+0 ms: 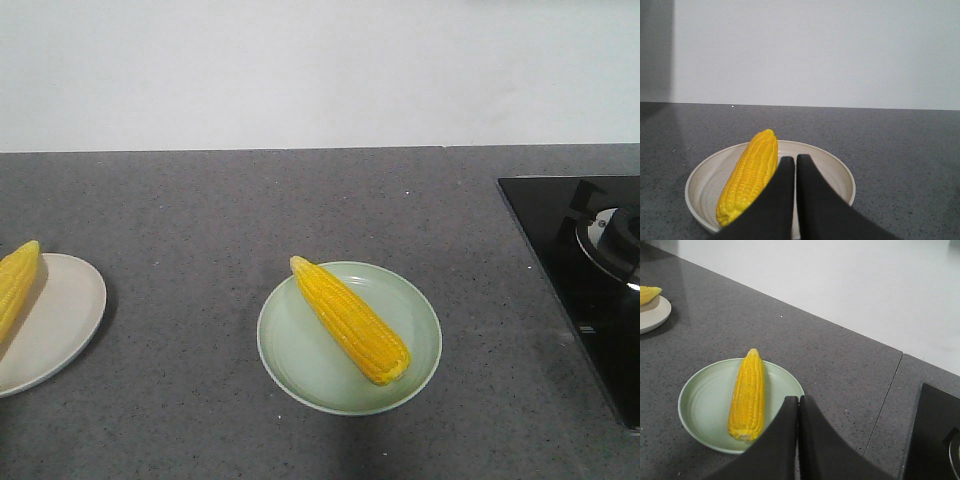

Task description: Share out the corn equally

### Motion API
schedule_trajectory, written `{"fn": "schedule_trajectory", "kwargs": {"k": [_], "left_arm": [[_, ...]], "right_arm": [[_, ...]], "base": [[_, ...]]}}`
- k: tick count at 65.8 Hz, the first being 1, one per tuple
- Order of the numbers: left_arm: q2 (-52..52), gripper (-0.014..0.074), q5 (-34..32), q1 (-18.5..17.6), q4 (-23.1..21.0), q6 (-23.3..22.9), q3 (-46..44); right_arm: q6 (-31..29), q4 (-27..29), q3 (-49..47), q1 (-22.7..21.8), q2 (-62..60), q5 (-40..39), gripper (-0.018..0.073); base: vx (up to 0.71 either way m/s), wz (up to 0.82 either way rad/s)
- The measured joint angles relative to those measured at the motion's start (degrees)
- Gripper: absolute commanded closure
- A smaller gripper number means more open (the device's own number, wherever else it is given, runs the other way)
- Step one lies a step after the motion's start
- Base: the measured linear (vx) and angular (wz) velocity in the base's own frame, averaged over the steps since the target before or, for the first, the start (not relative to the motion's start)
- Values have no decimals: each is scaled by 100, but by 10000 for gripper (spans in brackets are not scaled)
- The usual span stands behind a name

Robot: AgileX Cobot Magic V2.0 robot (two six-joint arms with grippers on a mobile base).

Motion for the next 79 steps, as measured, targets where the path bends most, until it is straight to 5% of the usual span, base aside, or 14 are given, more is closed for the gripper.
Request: {"fn": "schedule_trajectory", "kwargs": {"k": [24, 48, 62, 79], "left_arm": [[0, 603, 5, 0, 0, 0, 0], [0, 603, 5, 0, 0, 0, 0], [0, 603, 5, 0, 0, -15, 0], [0, 603, 5, 0, 0, -15, 0]], "right_arm": [[16, 0, 215, -86, -54, -152, 565], [1275, 0, 2437, -1444, -1028, -2256, 565], [2378, -15, 3660, -2063, -1828, -2791, 565], [2607, -822, 3883, -2288, -2558, -2977, 565]], "base": [[0, 0], [0, 0], [0, 0], [0, 0]]}}
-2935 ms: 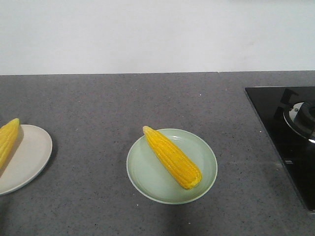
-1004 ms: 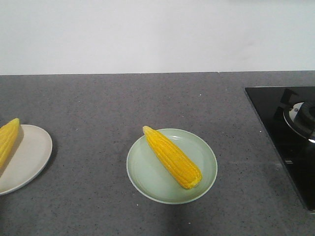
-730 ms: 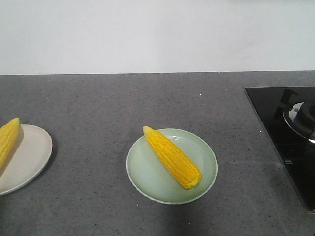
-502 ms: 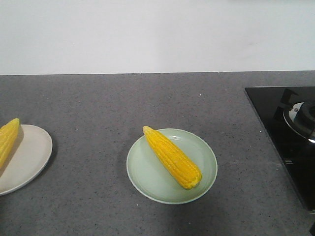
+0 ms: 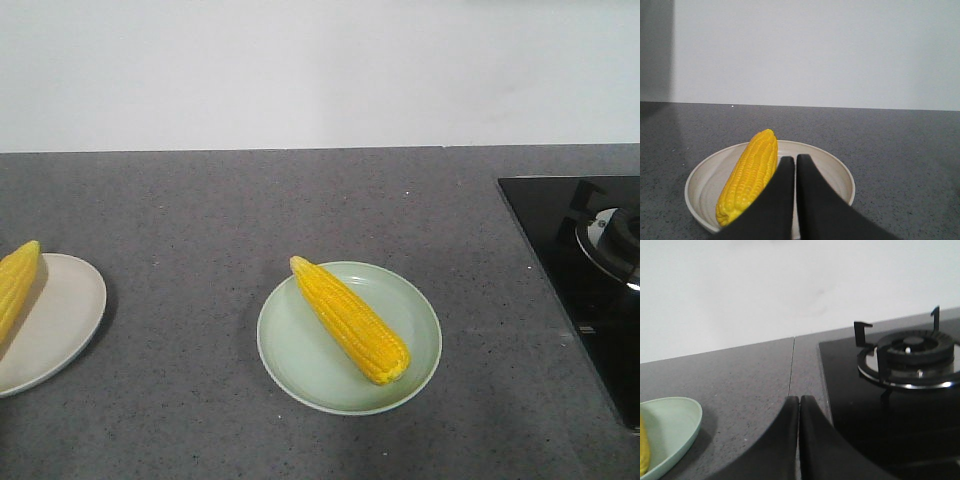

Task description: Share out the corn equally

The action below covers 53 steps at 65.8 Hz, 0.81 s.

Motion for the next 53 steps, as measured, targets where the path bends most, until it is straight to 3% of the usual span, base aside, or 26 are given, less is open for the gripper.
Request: {"fn": "schedule_trajectory", "kwargs": {"k": [14, 53], "left_arm": [[0, 603, 5, 0, 0, -2, 0], [0, 603, 5, 0, 0, -7, 0]], "right_arm": [[0, -346, 0, -6, -122, -55, 565], [-50, -367, 0, -6, -122, -388, 565]], "base": [[0, 0], [0, 0]]}}
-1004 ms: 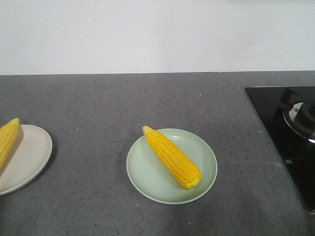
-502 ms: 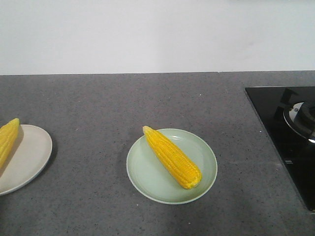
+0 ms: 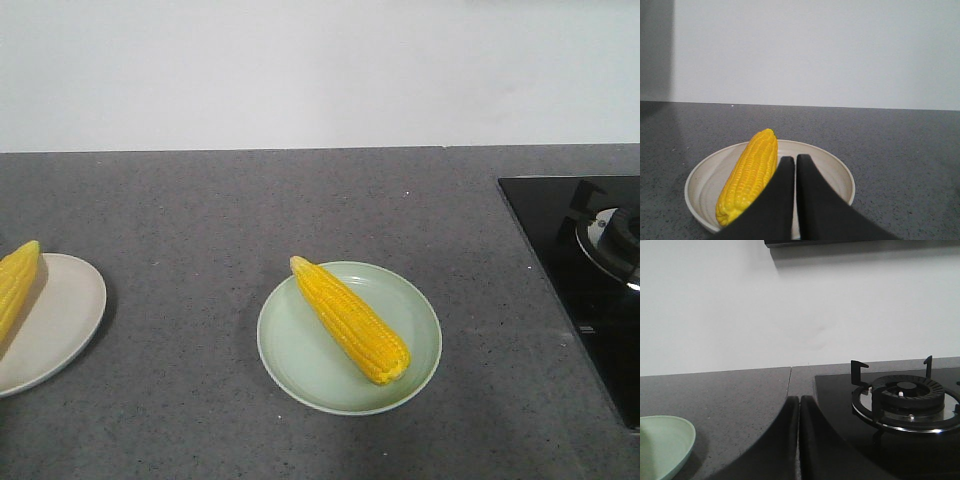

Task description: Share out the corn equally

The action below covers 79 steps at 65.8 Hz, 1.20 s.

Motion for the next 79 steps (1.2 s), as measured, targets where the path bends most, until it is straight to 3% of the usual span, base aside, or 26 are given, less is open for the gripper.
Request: {"fn": "schedule_trajectory", "kwargs": {"k": [79], "left_arm": [[0, 603, 0, 0, 0, -6, 0]], "right_arm": [[-5, 0, 0, 0, 0, 0, 565]], "base": [[0, 0]]}}
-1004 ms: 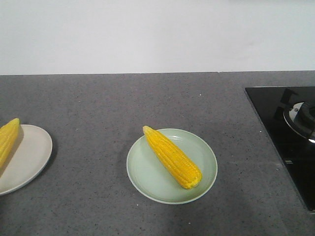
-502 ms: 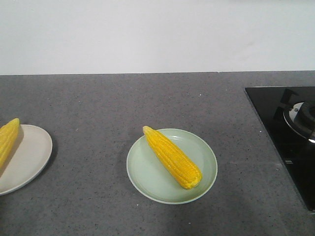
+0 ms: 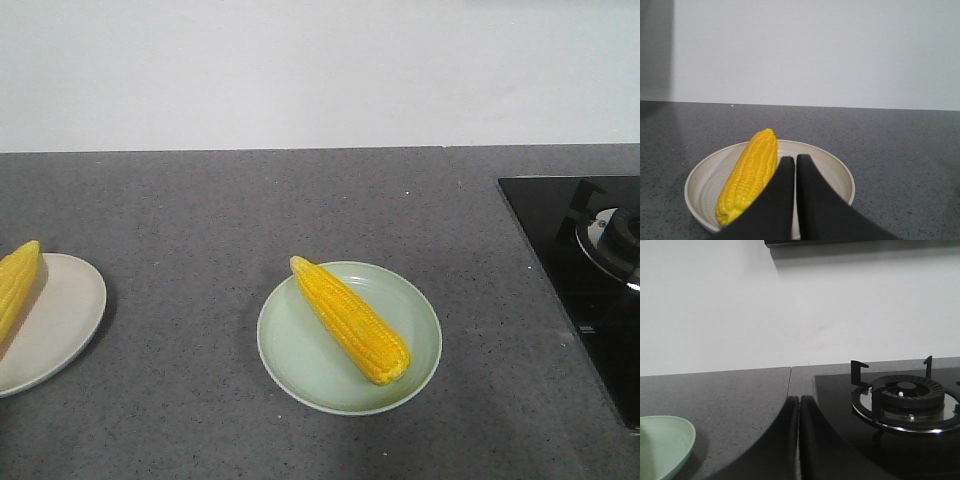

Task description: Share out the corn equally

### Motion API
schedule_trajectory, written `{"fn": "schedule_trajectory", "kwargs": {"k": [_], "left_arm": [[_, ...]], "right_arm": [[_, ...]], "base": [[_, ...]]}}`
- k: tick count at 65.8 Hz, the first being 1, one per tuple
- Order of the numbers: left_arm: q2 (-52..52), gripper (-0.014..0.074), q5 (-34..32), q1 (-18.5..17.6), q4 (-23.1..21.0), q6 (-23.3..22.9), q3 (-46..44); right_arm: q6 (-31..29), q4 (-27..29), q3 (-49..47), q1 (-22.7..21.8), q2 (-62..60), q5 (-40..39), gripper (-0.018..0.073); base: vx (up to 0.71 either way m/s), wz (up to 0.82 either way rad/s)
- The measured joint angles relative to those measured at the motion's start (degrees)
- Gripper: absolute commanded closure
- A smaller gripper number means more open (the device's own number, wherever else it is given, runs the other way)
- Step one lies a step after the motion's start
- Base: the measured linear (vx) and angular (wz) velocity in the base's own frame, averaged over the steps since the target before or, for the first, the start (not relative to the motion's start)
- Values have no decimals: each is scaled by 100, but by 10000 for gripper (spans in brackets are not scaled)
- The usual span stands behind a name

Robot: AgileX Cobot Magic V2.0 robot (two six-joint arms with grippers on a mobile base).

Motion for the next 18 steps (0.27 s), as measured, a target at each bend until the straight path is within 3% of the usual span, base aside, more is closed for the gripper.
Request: {"fn": "schedule_trajectory", "kwargs": {"k": [18], "left_arm": [[0, 603, 0, 0, 0, -6, 0]], "right_arm": [[0, 0, 0, 0, 0, 0, 565]], "base": [[0, 0]]}}
